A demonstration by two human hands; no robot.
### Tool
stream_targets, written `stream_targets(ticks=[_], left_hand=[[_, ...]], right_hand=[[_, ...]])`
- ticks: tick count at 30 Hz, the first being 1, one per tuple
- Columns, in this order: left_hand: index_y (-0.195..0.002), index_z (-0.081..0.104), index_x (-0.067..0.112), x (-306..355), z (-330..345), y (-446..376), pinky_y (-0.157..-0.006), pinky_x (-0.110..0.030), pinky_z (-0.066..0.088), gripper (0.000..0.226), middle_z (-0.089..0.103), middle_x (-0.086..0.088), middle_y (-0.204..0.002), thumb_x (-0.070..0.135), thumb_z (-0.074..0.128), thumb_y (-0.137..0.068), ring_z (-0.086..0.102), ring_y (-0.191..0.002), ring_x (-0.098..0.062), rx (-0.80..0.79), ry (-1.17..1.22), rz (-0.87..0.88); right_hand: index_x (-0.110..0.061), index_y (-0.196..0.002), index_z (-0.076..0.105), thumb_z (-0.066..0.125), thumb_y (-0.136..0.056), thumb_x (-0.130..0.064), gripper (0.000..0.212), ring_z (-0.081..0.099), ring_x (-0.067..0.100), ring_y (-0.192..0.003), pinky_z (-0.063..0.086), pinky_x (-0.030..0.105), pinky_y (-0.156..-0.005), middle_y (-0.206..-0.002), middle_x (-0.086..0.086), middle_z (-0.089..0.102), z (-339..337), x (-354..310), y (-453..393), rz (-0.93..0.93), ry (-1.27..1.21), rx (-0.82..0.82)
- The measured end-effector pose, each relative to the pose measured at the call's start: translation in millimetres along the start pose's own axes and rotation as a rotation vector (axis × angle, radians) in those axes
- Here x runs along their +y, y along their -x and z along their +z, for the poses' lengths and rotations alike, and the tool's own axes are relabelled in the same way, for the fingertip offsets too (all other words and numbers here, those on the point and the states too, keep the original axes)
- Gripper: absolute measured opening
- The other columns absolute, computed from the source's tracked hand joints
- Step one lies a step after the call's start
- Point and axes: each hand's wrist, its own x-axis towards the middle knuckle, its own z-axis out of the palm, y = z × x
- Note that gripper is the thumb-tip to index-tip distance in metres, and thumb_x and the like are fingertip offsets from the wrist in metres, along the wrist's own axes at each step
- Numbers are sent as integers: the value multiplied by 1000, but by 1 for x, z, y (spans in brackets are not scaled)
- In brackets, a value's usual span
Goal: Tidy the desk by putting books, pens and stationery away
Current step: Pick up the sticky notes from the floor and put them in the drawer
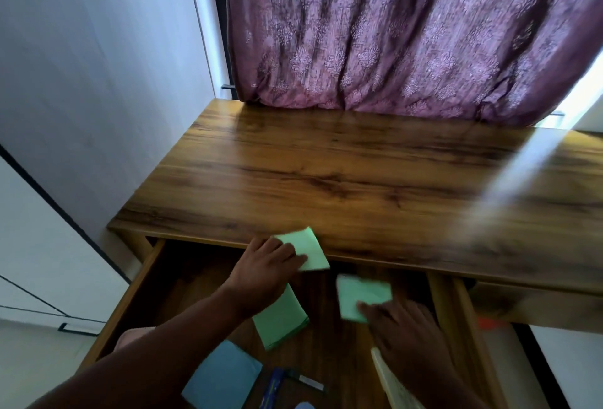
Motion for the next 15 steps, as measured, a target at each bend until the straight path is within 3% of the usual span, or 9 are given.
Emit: stream_targets(ticks=[2, 4, 6, 9, 12, 15], left_hand=[[-122, 57, 25, 18, -6, 15, -82, -32, 46, 44, 62, 5, -106, 31, 54, -78, 56, -96, -14, -14, 76, 103], [-128, 51, 28, 39, 1, 27, -88, -31, 50, 46, 63, 7, -117, 32, 52, -82, 57, -107, -12, -121, 139, 206], [-126, 53, 30, 53, 15, 31, -87, -29, 54, 45, 65, 9, -121, 31, 45, -82, 61, -110, -11, -259, 166, 219], [-125, 59, 32, 64, 20, 5, -88, -29, 54, 48, 63, 7, -128, 28, 36, -83, 62, -114, -14, -358, 205, 90], [-146, 31, 29, 72, 36, -17, -113, -45, 25, 48, 28, -5, -156, 27, 37, -99, 24, -143, -29, -636, 148, -66], [-151, 19, 26, 77, 56, -14, -118, -47, 8, 60, 14, -10, -160, 50, 34, -98, 12, -146, -32, -791, 125, -115]], right_hand=[[-30, -110, 61, 50, -77, -35, 35, 62, 16, -71, 51, 31, -56, -83, -5, 67, 3, -3, 14, -116, 13, -16], [-32, -108, 63, 47, -76, -37, 35, 64, 14, -71, 52, 30, -53, -81, -6, 68, 5, -2, 18, -118, 20, -91], [-31, -103, 68, 44, -75, -36, 37, 67, 14, -72, 54, 31, -56, -82, -6, 69, 5, 2, 10, -27, 40, -180], [-30, -93, 73, 51, -71, -29, 31, 69, 16, -79, 56, 34, -65, -90, -6, 71, 6, 13, -5, 194, 51, -371], [-35, -107, 68, 57, -78, -25, 32, 66, 17, -98, 52, 38, -83, -114, -7, 68, 18, 23, -7, 345, -9, -492], [-37, -134, 47, 39, -93, -44, 42, 47, 14, -128, 40, 33, -103, -144, -8, 45, 28, 27, -1, 409, -168, -611]])
